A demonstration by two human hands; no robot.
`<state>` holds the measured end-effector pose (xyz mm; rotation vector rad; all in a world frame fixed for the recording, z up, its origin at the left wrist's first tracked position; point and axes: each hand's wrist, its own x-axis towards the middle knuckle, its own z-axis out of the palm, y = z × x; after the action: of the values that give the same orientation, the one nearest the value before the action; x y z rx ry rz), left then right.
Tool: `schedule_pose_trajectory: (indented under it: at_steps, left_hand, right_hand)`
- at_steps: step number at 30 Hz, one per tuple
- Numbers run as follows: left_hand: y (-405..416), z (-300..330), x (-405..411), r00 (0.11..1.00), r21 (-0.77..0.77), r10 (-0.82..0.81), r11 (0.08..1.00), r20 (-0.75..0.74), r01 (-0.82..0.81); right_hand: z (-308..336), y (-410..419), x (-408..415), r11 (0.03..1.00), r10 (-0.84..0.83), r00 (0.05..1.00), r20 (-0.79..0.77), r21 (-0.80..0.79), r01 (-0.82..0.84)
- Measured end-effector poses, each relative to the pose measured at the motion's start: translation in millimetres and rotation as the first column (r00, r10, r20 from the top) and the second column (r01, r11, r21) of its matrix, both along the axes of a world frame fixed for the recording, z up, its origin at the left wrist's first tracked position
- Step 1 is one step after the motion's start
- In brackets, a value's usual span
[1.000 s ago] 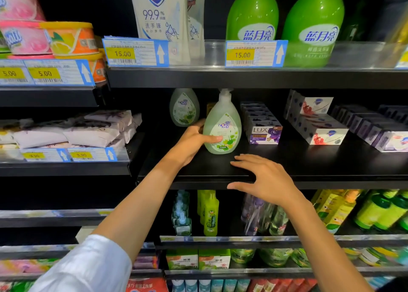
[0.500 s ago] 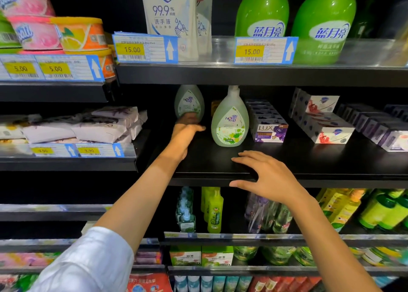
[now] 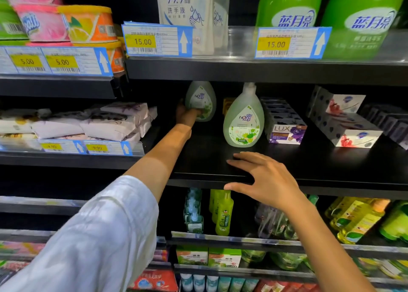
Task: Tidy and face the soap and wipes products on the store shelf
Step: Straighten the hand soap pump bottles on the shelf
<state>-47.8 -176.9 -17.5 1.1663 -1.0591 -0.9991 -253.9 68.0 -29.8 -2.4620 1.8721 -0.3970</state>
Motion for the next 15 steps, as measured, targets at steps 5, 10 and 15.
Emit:
schedule_pose_trajectory:
  at_steps: [5, 10, 15]
  left_hand:
    - [-5.6, 1.3, 0.5, 0.999, -0.01, -0.039, 0.999, -0.011, 0.039]
    - [-2.4, -2.8, 0.2, 0.999, -0.015, -0.035, 0.999, 0.011, 0.035]
    - [13.7, -1.6, 2.3, 0.997, -0.005, -0.031, 1.0, 0.065, 0.031]
  right_hand:
    - [-0.2, -1.2, -0.2, 1.0, 0.001, 1.0, 0.011, -0.007, -0.001]
    - [1.8, 0.8, 1.3, 1.0, 0.004, 1.0, 0.005, -0.011, -0.004]
    - [2.8, 2.2, 1.8, 1.0, 0.002, 1.0, 0.001, -0.004, -0.002]
